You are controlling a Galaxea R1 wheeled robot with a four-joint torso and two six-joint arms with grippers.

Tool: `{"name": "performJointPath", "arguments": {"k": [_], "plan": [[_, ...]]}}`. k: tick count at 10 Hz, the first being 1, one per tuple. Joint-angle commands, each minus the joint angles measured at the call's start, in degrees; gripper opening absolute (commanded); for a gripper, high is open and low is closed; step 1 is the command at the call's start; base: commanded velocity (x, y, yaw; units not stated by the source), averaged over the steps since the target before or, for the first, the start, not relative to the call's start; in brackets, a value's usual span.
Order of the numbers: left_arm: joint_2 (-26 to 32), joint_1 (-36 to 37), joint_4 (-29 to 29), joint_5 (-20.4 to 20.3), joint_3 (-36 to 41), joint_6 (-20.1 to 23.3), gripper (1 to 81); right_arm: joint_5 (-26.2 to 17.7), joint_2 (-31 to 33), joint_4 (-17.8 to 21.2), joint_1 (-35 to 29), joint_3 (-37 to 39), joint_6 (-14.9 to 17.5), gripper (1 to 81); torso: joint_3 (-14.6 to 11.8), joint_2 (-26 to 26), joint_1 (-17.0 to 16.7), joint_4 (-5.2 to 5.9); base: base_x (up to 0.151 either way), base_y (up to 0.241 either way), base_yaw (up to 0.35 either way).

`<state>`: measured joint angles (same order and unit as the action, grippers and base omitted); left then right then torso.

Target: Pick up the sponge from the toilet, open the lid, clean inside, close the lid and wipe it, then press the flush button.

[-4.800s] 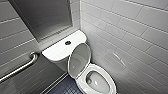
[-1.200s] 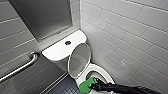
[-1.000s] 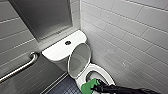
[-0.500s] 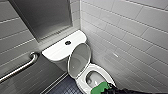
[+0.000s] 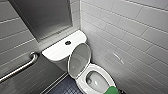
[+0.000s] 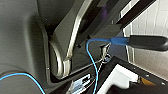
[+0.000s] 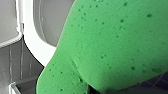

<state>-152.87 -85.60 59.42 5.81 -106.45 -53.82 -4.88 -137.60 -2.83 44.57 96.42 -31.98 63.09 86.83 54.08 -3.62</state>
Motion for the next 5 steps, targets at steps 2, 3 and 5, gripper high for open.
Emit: {"name": "performJointPath", "arguments": {"k": [2, 3, 5], "plan": [[0.2, -1.5, 0.4, 2.2, 1.7, 0.3, 81.1, 3.2, 10.3, -0.1, 2.4, -6.1, 0.0, 1.0, 0.0, 0.0, 0.0, 0.0, 0.0, 0.0, 0.0], [0.2, -1.5, 0.4, 2.2, 1.7, 0.3, 81.1, 4.1, 12.4, -0.1, 3.6, -7.2, 0.0, 1.0, 0.0, 0.0, 0.0, 0.0, 0.0, 0.0, 0.0], [0.3, -1.5, 0.4, 2.2, 1.8, 0.3, 81.1, 4.5, 17.6, -0.2, 5.1, -12.7, 0.1, 1.0, 0.0, 0.0, 0.0, 0.0, 0.0, 0.0, 0.0]]}}
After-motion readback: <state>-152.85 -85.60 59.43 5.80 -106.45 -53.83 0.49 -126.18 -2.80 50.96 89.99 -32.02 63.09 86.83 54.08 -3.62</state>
